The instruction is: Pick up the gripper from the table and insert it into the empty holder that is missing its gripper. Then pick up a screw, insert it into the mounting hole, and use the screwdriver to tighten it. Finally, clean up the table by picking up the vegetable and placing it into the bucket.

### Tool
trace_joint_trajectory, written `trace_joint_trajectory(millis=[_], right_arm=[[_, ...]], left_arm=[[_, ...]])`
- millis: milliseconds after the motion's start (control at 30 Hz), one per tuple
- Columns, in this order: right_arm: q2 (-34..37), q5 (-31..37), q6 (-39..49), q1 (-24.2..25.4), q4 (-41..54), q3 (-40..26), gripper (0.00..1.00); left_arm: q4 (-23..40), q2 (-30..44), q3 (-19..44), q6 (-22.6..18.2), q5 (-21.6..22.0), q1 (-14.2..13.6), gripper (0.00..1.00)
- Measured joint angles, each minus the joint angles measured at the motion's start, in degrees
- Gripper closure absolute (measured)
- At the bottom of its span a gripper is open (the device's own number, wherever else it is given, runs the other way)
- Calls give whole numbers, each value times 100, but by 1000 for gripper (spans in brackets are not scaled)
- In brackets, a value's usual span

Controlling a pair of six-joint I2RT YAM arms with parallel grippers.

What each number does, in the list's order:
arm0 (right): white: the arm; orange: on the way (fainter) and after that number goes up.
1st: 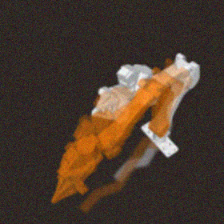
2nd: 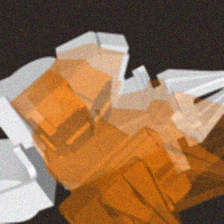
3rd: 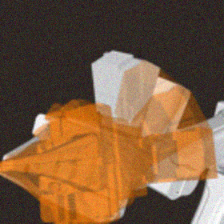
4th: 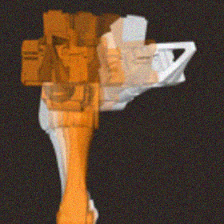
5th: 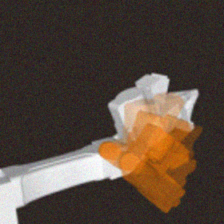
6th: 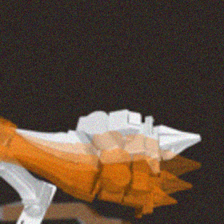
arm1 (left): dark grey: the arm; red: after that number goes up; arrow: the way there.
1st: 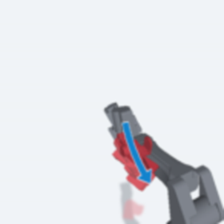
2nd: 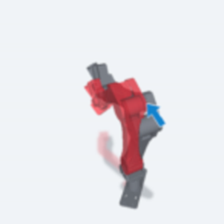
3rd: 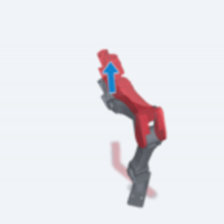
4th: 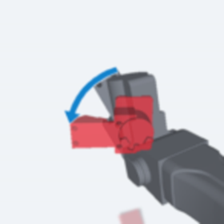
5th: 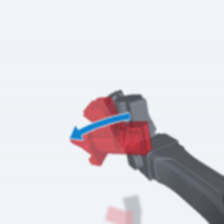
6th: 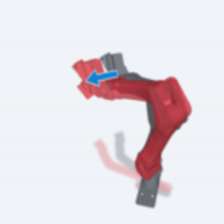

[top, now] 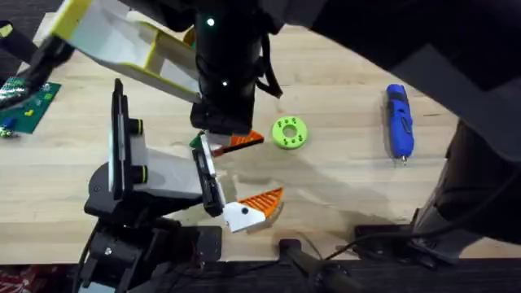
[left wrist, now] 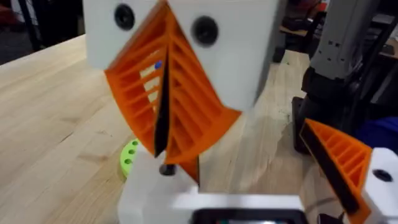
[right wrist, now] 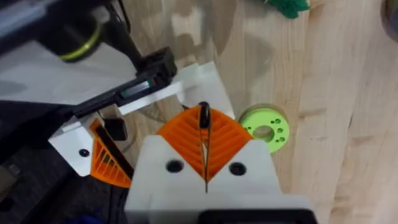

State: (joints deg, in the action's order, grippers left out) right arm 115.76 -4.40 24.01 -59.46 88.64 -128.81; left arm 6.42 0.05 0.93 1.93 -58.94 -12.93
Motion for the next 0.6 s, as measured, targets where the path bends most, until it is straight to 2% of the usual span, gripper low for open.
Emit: trace_joint_trajectory(millis=[600], right_arm=[[69,-149,6,0,11,0,995]], left_arm=[[0,0,0,-2,0,0,14]])
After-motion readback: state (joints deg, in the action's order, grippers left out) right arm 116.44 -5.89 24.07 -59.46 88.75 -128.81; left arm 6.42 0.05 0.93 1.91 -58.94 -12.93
